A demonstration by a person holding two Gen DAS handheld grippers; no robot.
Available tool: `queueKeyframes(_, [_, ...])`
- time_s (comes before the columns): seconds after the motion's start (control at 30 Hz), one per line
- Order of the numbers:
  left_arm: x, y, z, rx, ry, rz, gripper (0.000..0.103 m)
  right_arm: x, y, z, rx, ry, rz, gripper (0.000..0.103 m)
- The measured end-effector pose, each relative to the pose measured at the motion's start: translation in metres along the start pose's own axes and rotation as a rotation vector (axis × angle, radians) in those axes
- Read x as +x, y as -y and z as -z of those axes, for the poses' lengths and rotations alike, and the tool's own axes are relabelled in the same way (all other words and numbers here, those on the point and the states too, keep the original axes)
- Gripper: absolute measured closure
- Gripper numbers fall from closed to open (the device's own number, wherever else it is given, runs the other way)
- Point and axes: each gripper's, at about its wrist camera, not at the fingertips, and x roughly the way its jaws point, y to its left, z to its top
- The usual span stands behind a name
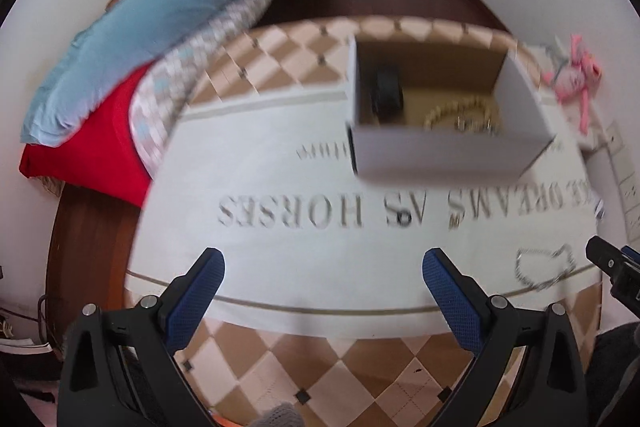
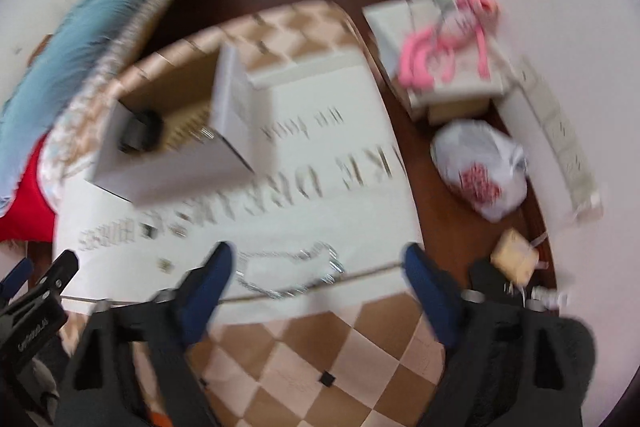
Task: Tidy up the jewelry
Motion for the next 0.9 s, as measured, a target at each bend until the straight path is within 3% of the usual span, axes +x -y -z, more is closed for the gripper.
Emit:
queueKeyframes(0.2, [0.024,0.004,0.011,0.014,-0.06,-0.036,0.001,0.051,0.01,0.017,0.026,-0.07,0.01,0.043])
queueKeyframes(0.3, [0.03,0.001,0.013,0.01,-0.073,-0.045,0.001,0.057,-0.004,0.023,-0.021,-0.031,0.093,0.054])
queueKeyframes(0.33, [0.032,0.0,0.014,0.009,-0.075,-0.047,0.001,0.057,-0.008,0.023,-0.031,-0.026,0.109,0.06])
queueKeyframes(0.4, [0.034,-0.002,0.015,0.002,-0.085,-0.043,0.001,0.056,-0.017,0.026,-0.049,-0.006,0.105,0.095])
queueKeyframes(0.6, [0.038,-0.004,0.017,0.008,-0.099,0.003,0.001,0.053,-0.026,0.03,-0.064,-0.012,0.016,0.099])
queueKeyframes(0.77, [0.038,0.004,0.017,0.036,-0.088,0.071,0.002,0.016,-0.026,0.02,-0.013,0.07,-0.087,0.099])
queueKeyframes(0.9, [0.043,0.023,0.015,0.103,-0.091,0.11,0.003,0.006,-0.024,0.011,0.008,0.082,-0.13,0.099])
